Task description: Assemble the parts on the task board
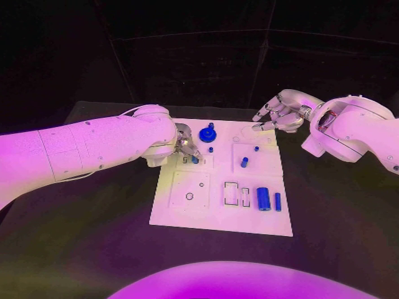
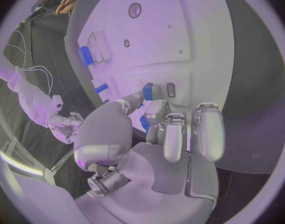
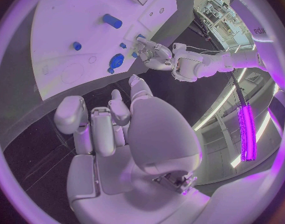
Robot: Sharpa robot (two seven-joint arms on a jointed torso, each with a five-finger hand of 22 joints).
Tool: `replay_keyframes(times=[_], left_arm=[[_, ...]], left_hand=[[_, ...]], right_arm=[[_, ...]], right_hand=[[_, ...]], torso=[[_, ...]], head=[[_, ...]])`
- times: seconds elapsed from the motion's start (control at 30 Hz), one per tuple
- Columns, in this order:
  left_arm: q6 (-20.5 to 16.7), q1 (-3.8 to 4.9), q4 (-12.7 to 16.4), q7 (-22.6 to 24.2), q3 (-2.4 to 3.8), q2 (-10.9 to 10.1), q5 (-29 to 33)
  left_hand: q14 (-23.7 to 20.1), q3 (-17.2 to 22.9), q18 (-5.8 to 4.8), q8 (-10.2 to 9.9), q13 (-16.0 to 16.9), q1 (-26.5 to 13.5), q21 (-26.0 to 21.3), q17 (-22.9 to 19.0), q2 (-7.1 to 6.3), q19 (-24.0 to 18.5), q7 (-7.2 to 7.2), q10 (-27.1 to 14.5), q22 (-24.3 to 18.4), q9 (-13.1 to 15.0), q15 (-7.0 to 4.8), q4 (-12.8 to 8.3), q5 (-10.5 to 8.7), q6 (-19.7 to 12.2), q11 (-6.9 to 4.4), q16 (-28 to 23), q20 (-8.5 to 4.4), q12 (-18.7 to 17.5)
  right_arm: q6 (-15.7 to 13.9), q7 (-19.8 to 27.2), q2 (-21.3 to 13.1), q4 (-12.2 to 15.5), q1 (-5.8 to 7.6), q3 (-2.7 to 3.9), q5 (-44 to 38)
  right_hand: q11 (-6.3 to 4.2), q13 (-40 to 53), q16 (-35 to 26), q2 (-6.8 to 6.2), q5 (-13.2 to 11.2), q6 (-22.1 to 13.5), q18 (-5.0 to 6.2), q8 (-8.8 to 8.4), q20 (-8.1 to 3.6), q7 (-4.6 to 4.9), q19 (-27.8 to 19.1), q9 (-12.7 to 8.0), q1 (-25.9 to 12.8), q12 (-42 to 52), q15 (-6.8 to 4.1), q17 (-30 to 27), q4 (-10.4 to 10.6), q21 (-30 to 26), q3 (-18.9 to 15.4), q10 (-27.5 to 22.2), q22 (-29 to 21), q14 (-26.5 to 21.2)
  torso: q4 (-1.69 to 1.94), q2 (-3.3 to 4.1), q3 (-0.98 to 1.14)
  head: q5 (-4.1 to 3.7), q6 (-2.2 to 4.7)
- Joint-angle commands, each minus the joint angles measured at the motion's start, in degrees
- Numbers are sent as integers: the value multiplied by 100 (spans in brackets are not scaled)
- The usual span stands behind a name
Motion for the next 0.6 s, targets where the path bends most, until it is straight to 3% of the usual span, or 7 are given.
replay_keyframes(times=[0.03,0.2,0.4,0.6], left_arm=[[12,11,-13,24,0,6,18],[22,16,-48,29,0,34,18],[41,22,-88,30,0,70,18],[92,27,-120,16,0,92,18]], left_hand=[[606,-38,-40,40,9,-55,20,1509,-17,94,7,48,42,5,-43,-4,-6,52,-4,18,-47,23],[606,-114,-43,70,18,-110,29,1509,-20,101,0,61,59,26,-50,52,-9,59,-11,18,-56,37],[606,-538,-51,130,38,-332,49,1509,-68,115,-3,84,98,65,-54,258,-28,80,-14,18,-65,69],[606,-766,-54,146,46,-330,56,1509,-46,120,-10,90,117,77,-61,315,-26,72,-19,18,-71,82]], right_arm=[[35,22,7,-1,11,4,-17],[32,26,14,-8,11,4,-17],[33,26,21,-12,11,4,-17],[39,25,22,-15,11,4,-17]], right_hand=[[-7,-7,-25,4,14,-41,38,32,-38,5,-18,-4,41,-21,-45,-6,-2,-23,-25,-47,-6,261],[-7,-7,-25,4,14,-41,38,32,-38,5,-18,-4,41,-21,-45,-6,-2,-23,-25,-47,-6,261],[-8,-13,-36,3,16,-42,40,39,-38,4,-23,-4,42,-24,-45,-21,12,-31,-40,-51,-18,257],[-8,-13,-36,3,16,-42,40,39,-38,4,-23,-4,42,-24,-45,-21,12,-31,-40,-51,-18,257]], torso=[[-7,1,-1],[-3,3,0],[-4,4,1],[-4,1,2]], head=[[-3,2],[-11,-7],[-14,-10],[-16,-19]])
